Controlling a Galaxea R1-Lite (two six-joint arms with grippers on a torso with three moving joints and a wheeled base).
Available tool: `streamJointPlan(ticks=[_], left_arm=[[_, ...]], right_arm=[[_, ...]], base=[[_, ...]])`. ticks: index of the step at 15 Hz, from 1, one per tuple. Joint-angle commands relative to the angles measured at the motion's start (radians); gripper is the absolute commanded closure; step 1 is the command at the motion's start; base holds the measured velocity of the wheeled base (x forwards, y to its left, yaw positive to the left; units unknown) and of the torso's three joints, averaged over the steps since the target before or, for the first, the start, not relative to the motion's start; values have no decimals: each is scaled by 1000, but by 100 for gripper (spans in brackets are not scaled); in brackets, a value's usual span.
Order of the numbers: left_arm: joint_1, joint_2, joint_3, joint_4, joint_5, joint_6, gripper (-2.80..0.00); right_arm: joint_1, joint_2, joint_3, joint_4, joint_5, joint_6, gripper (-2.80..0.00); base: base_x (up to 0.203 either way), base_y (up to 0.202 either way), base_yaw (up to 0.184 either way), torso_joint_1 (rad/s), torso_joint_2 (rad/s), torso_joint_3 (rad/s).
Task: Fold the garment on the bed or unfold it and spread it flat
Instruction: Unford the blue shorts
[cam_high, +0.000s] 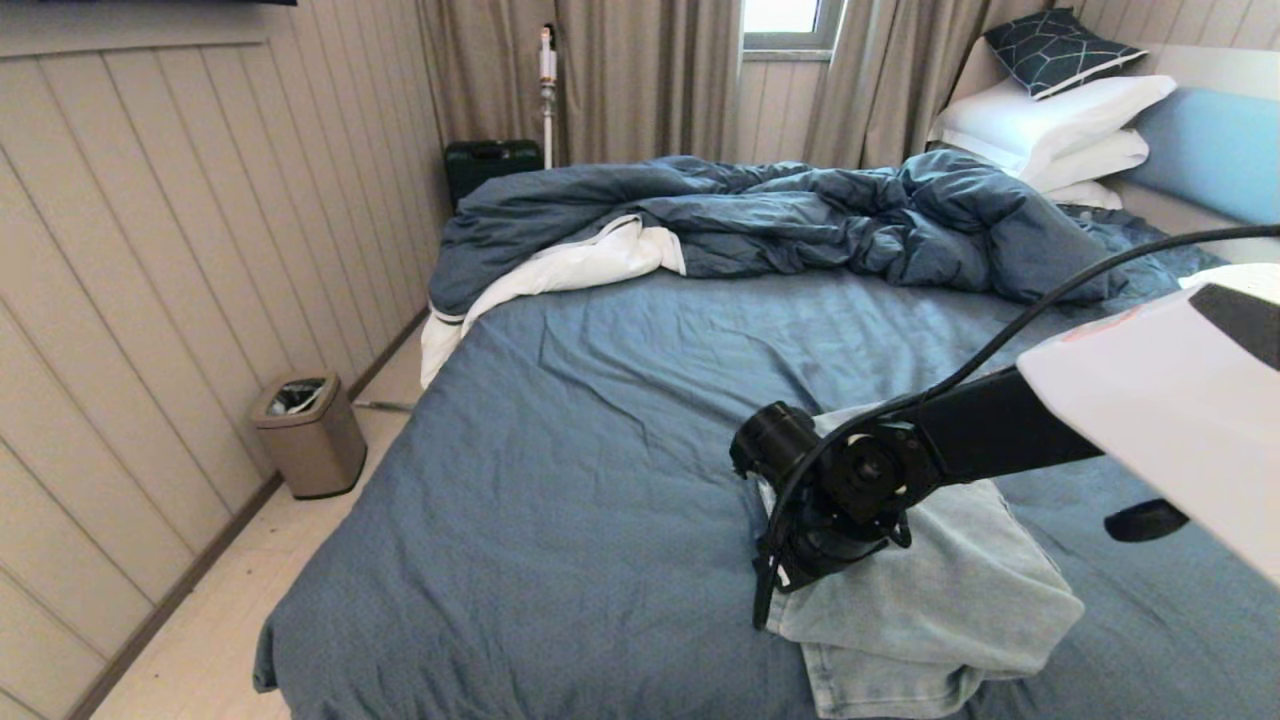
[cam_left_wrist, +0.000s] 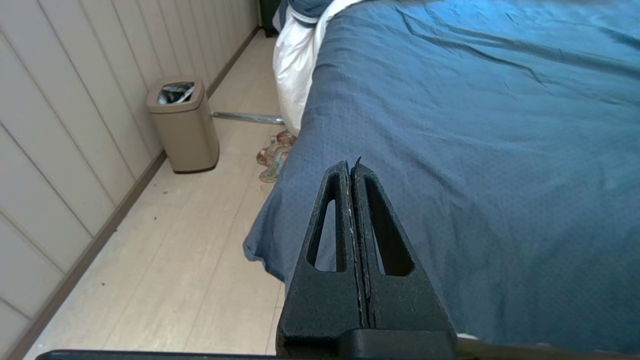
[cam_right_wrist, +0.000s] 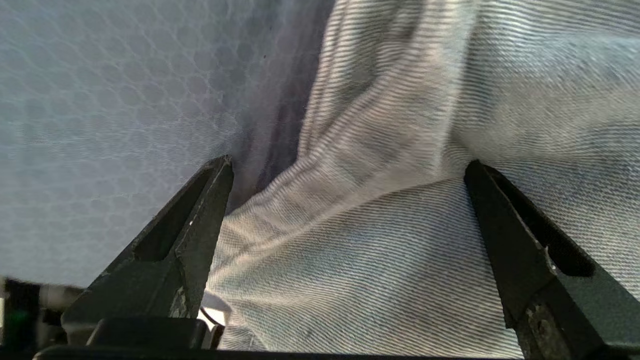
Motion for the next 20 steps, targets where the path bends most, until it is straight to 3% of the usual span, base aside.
streamJointPlan(ticks=[1, 2, 11, 20], left_arm=[[0, 2, 0, 0, 0, 0, 0], [0, 2, 0, 0, 0, 0, 0], [0, 2, 0, 0, 0, 0, 0], [0, 2, 0, 0, 0, 0, 0]], right_arm=[[9, 28, 6, 3, -27, -1, -280], [12, 31, 8, 3, -47, -3, 0], [-9, -57, 2, -3, -70, -4, 0], [-164, -358, -43, 4, -64, -34, 0]], base=[[0, 0, 0, 0, 0, 0], [0, 0, 0, 0, 0, 0], [0, 0, 0, 0, 0, 0], [0, 0, 0, 0, 0, 0]])
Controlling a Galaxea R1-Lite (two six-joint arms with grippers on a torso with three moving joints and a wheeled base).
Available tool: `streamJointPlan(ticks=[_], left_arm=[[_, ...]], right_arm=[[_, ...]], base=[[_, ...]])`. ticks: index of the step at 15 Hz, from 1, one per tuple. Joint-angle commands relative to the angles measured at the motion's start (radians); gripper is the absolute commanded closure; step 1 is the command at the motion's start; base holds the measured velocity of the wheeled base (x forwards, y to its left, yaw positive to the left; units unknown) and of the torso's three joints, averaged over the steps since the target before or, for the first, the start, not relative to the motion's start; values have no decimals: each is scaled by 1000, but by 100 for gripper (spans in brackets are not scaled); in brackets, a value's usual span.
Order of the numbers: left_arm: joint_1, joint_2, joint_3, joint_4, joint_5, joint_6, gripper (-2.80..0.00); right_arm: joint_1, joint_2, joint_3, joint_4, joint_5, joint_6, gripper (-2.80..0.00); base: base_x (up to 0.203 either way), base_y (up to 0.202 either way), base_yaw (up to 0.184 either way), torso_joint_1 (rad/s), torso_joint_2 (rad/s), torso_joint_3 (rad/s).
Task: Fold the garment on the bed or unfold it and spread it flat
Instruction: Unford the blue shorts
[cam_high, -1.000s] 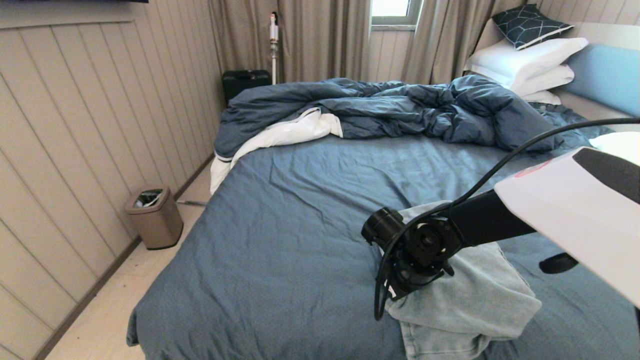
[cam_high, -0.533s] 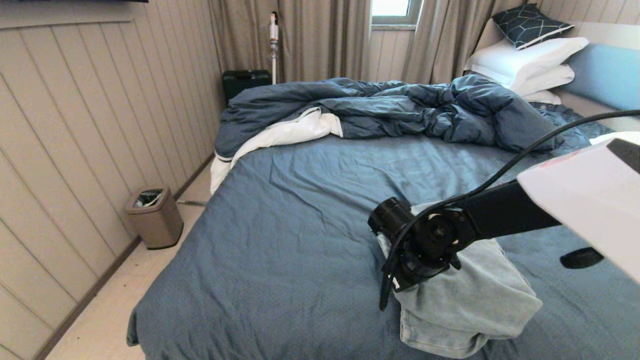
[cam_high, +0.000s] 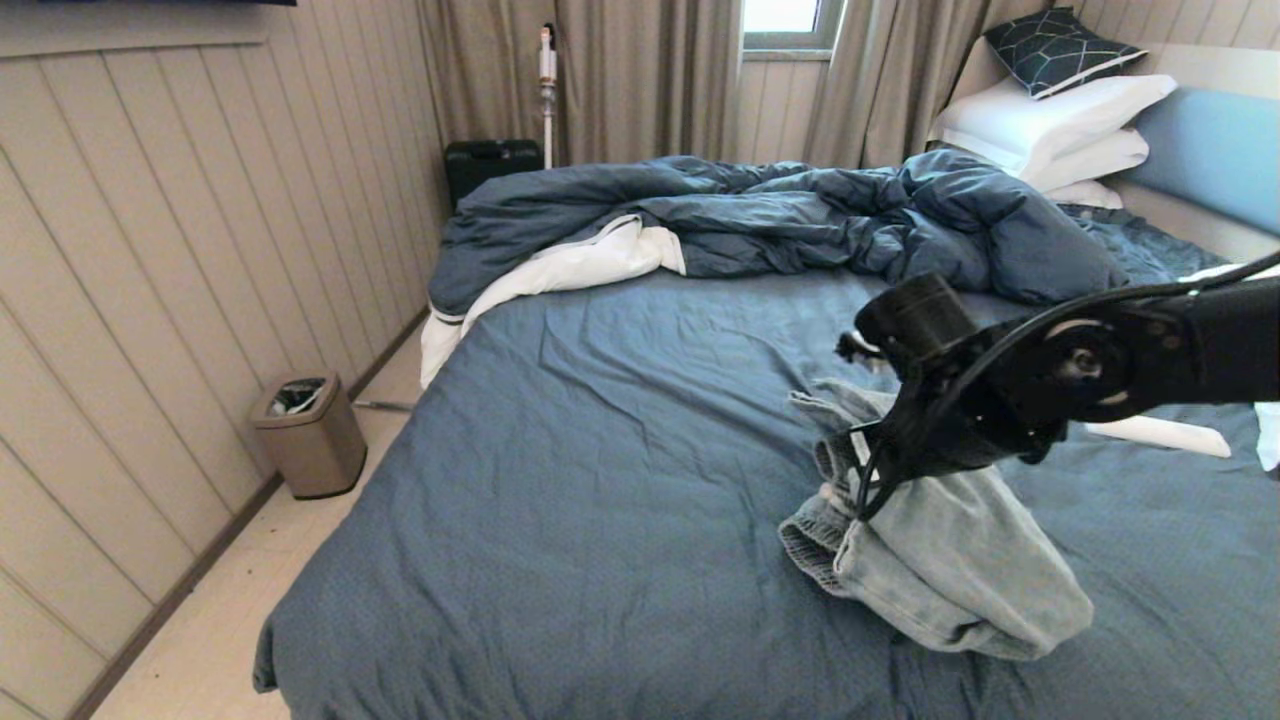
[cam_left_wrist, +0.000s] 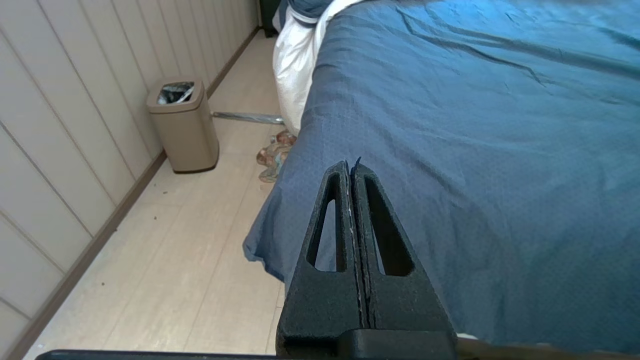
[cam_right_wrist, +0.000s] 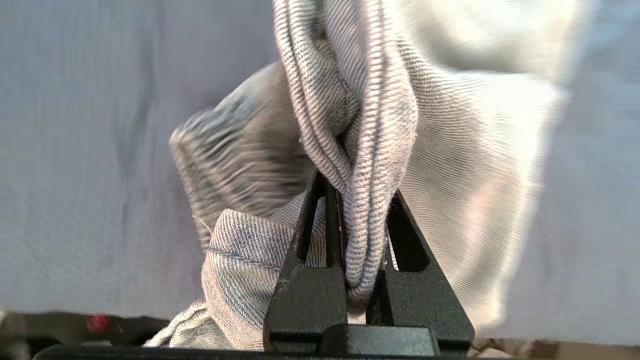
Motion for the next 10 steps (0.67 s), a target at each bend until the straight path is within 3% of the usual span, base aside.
streamJointPlan(ticks=[1, 5, 10], left_arm=[[0, 2, 0, 0, 0, 0, 0], [0, 2, 0, 0, 0, 0, 0], [0, 2, 0, 0, 0, 0, 0]], right_arm=[[-19, -68, -40, 2, 1, 0, 0], [5, -84, -134, 8, 2, 8, 0], [160, -102, -278, 51, 4, 69, 0]], base=[[0, 0, 0, 0, 0, 0], [0, 0, 0, 0, 0, 0], [0, 0, 0, 0, 0, 0]])
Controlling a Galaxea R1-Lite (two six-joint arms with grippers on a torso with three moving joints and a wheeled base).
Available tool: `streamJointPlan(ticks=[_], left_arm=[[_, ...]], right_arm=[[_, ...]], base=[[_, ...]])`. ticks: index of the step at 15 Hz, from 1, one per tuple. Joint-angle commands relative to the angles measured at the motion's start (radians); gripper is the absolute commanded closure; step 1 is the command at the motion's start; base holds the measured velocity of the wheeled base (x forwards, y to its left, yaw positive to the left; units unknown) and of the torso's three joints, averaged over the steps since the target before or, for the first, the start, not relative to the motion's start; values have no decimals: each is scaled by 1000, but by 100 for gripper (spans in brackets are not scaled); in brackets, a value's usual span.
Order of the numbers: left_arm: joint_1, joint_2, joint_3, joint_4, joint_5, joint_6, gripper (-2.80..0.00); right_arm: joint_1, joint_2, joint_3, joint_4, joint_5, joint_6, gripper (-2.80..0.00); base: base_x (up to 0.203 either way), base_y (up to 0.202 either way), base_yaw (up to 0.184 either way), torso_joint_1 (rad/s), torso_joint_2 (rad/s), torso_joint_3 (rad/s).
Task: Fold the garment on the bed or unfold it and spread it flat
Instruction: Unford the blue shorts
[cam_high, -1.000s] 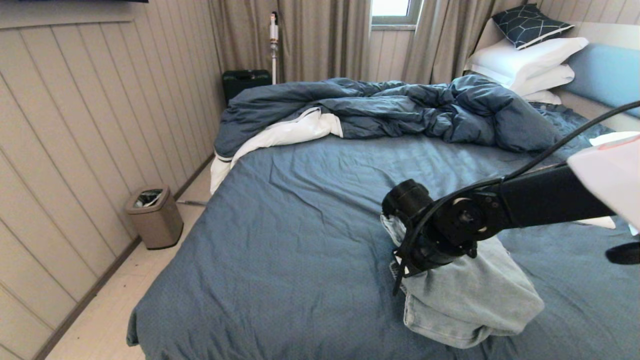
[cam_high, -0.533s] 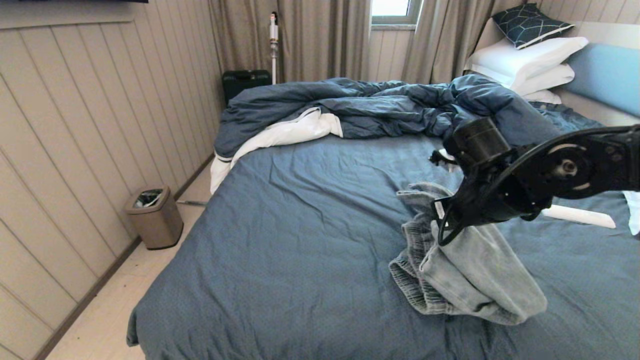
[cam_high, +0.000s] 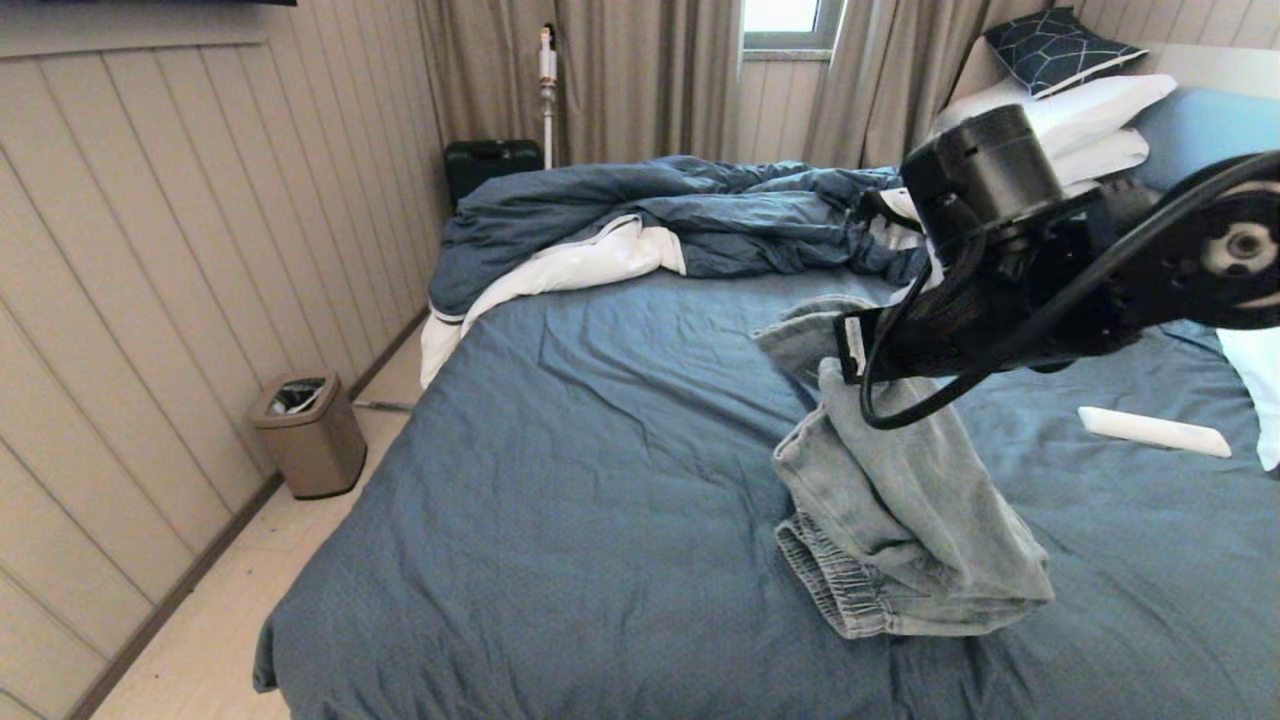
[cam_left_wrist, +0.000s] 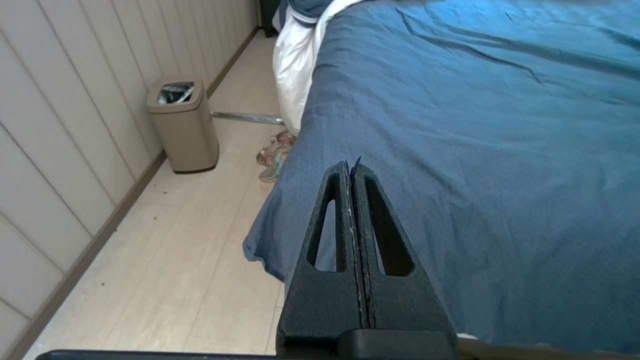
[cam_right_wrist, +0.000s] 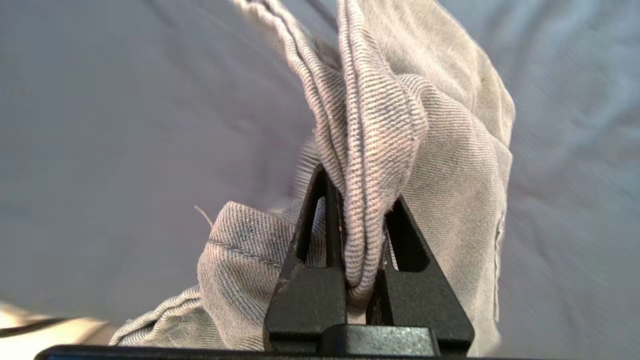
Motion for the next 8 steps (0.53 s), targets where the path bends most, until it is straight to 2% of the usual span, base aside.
streamJointPlan(ticks=[1, 5, 8], left_arm=[[0, 2, 0, 0, 0, 0, 0], [0, 2, 0, 0, 0, 0, 0], [0, 2, 0, 0, 0, 0, 0]], right_arm=[[70, -11, -72, 23, -2, 17, 0], [207, 1, -244, 113, 5, 70, 0], [303, 22, -352, 152, 19, 77, 0]], base=[[0, 0, 0, 0, 0, 0], [0, 0, 0, 0, 0, 0], [0, 0, 0, 0, 0, 0]])
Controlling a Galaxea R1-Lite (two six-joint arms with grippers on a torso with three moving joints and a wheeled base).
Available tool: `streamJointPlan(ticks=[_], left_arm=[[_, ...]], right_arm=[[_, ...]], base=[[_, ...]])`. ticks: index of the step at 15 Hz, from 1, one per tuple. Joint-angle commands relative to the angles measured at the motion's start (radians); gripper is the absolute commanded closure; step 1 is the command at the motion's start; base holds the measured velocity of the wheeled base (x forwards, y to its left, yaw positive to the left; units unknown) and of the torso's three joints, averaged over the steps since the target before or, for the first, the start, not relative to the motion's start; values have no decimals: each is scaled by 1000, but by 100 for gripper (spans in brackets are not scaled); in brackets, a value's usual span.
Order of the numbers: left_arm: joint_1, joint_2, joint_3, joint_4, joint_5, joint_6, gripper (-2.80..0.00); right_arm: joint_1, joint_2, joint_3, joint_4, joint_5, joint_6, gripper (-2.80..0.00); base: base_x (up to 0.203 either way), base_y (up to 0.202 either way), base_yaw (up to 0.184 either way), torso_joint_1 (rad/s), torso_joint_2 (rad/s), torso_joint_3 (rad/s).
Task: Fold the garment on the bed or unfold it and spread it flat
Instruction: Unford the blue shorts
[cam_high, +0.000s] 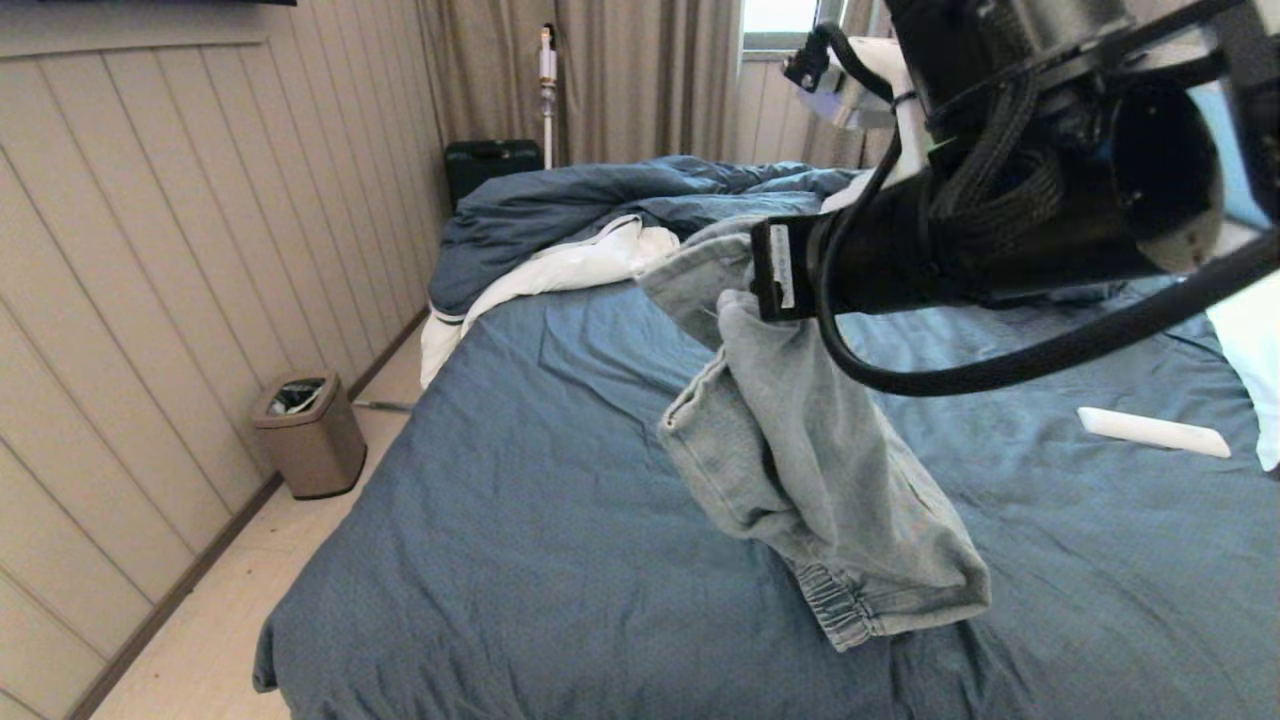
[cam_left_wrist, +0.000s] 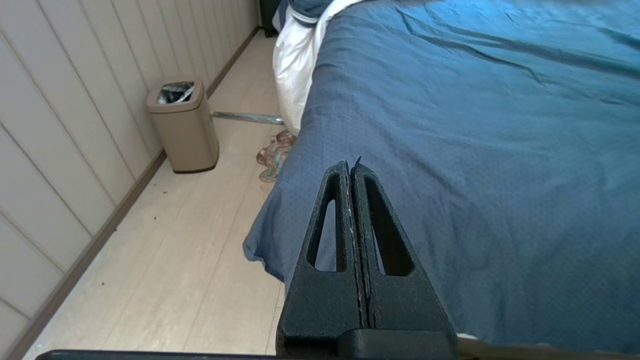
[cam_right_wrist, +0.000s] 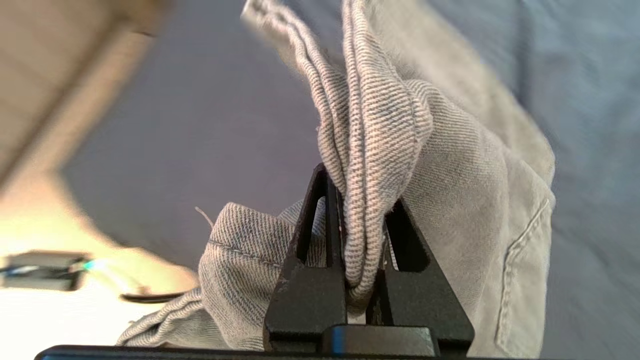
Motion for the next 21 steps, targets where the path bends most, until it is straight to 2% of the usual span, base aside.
streamJointPlan(ticks=[1, 3, 6, 9, 11, 13, 17, 21], left_arm=[[0, 2, 0, 0, 0, 0, 0], [0, 1, 0, 0, 0, 0, 0], [0, 2, 0, 0, 0, 0, 0], [0, 2, 0, 0, 0, 0, 0], [0, 2, 0, 0, 0, 0, 0], [0, 2, 0, 0, 0, 0, 0], [0, 2, 0, 0, 2, 0, 0], [0, 2, 0, 0, 0, 0, 0]], right_arm=[[71, 19, -63, 14, 0, -4, 0], [132, 11, -68, -4, 15, -17, 0], [167, -43, -69, -81, 61, -22, 0], [169, -122, -69, -95, 135, -22, 0], [155, -155, -69, -112, 156, -25, 0], [130, -185, -71, -112, 160, -34, 0], [-8, -241, -70, -102, 245, -38, 0], [-88, -258, -70, -94, 251, -48, 0]], base=[[0, 0, 0, 0, 0, 0], [0, 0, 0, 0, 0, 0], [0, 0, 0, 0, 0, 0], [0, 0, 0, 0, 0, 0], [0, 0, 0, 0, 0, 0], [0, 0, 0, 0, 0, 0], [0, 0, 0, 0, 0, 0], [0, 0, 0, 0, 0, 0]])
